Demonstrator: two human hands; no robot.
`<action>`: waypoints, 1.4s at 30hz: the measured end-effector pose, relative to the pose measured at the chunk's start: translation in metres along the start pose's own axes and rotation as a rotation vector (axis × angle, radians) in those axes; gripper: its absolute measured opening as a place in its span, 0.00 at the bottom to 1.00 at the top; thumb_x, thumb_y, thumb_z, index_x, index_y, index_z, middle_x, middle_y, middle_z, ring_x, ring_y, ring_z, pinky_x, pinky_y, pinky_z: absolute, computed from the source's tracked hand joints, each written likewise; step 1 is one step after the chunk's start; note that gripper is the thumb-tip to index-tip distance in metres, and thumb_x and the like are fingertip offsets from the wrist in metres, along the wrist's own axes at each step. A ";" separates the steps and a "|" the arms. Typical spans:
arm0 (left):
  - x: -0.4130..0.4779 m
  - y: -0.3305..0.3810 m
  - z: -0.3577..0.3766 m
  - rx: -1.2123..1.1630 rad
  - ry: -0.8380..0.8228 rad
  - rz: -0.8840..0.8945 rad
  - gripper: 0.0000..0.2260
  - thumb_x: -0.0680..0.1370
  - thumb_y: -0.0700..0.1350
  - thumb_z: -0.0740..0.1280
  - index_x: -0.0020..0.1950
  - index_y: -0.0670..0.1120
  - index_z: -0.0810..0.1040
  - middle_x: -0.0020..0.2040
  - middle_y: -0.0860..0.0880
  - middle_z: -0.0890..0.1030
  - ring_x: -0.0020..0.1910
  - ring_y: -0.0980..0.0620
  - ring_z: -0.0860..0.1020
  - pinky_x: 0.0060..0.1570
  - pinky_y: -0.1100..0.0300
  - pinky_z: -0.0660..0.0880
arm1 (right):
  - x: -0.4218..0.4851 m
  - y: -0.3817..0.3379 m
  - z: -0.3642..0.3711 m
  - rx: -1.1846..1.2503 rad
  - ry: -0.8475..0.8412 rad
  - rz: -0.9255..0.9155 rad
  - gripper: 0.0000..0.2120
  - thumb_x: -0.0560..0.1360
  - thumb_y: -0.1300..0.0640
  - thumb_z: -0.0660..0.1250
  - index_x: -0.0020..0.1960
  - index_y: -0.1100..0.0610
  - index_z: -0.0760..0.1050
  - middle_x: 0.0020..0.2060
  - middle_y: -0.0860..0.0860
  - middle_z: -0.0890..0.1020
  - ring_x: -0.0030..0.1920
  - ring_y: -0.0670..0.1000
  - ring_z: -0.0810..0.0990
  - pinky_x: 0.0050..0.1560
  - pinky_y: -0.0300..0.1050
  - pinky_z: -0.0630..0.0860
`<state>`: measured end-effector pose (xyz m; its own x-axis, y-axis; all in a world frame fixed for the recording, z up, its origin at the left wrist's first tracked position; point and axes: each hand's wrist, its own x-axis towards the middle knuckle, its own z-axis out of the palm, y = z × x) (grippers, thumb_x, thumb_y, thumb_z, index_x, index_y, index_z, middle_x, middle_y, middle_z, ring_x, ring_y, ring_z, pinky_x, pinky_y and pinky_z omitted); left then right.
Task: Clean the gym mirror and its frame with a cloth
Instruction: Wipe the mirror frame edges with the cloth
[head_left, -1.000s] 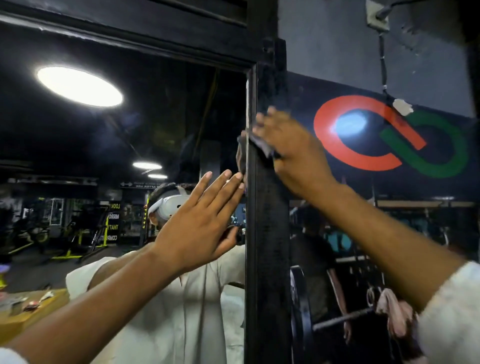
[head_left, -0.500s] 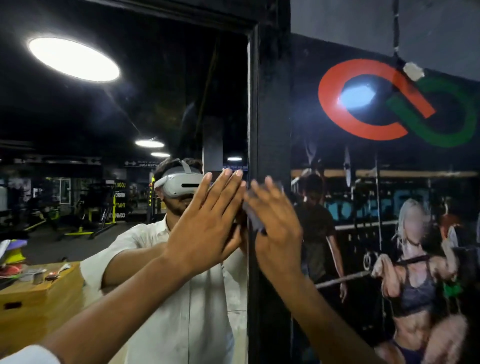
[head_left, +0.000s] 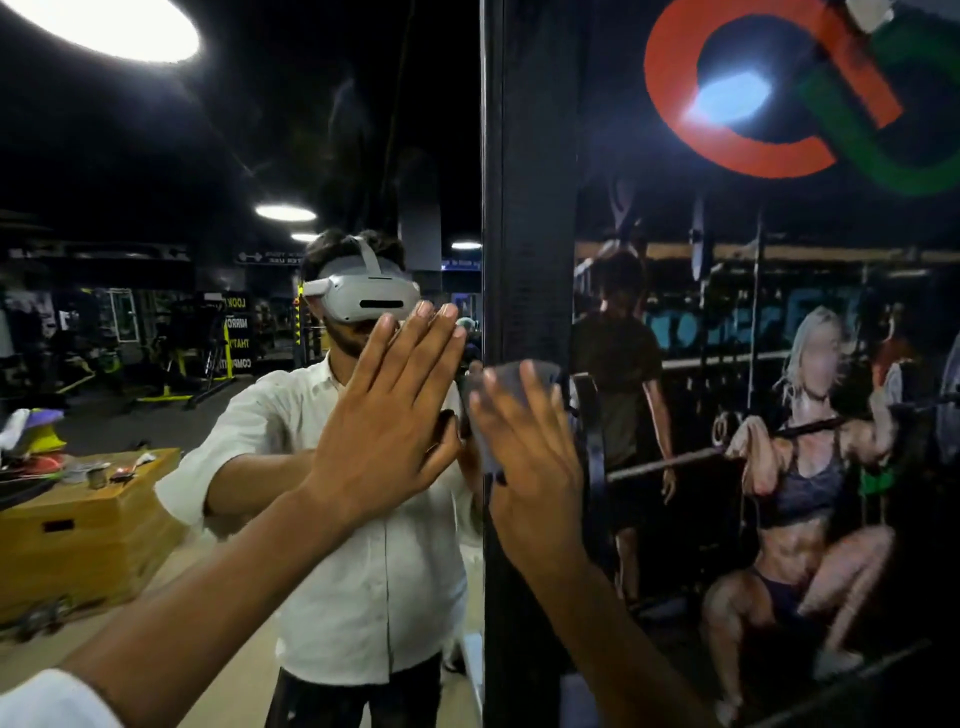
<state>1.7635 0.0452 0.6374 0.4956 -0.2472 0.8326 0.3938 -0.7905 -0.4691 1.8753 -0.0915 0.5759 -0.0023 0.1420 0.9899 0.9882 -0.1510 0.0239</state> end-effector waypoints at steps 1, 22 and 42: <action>-0.004 0.002 0.001 0.000 -0.007 0.009 0.34 0.84 0.53 0.58 0.86 0.37 0.54 0.87 0.38 0.53 0.86 0.40 0.50 0.81 0.34 0.56 | -0.010 0.000 -0.002 0.007 -0.019 0.002 0.28 0.77 0.67 0.58 0.75 0.55 0.73 0.79 0.45 0.67 0.83 0.53 0.59 0.84 0.58 0.53; -0.096 0.066 0.031 0.040 -0.128 0.105 0.34 0.84 0.52 0.59 0.86 0.37 0.54 0.87 0.38 0.53 0.86 0.39 0.52 0.83 0.38 0.56 | -0.089 0.011 -0.031 0.111 -0.047 0.152 0.25 0.79 0.67 0.59 0.74 0.53 0.71 0.77 0.49 0.71 0.81 0.51 0.63 0.76 0.64 0.67; -0.183 0.104 0.036 -0.001 -0.301 0.078 0.36 0.84 0.58 0.56 0.88 0.44 0.48 0.87 0.40 0.42 0.86 0.39 0.41 0.83 0.39 0.37 | -0.165 -0.005 -0.064 -0.082 -0.500 -0.046 0.30 0.77 0.73 0.65 0.78 0.59 0.72 0.80 0.56 0.69 0.83 0.58 0.61 0.78 0.64 0.65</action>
<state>1.7412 0.0281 0.4257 0.7315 -0.1304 0.6693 0.3449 -0.7759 -0.5282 1.8606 -0.1766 0.4213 0.0481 0.5983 0.7998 0.9736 -0.2071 0.0964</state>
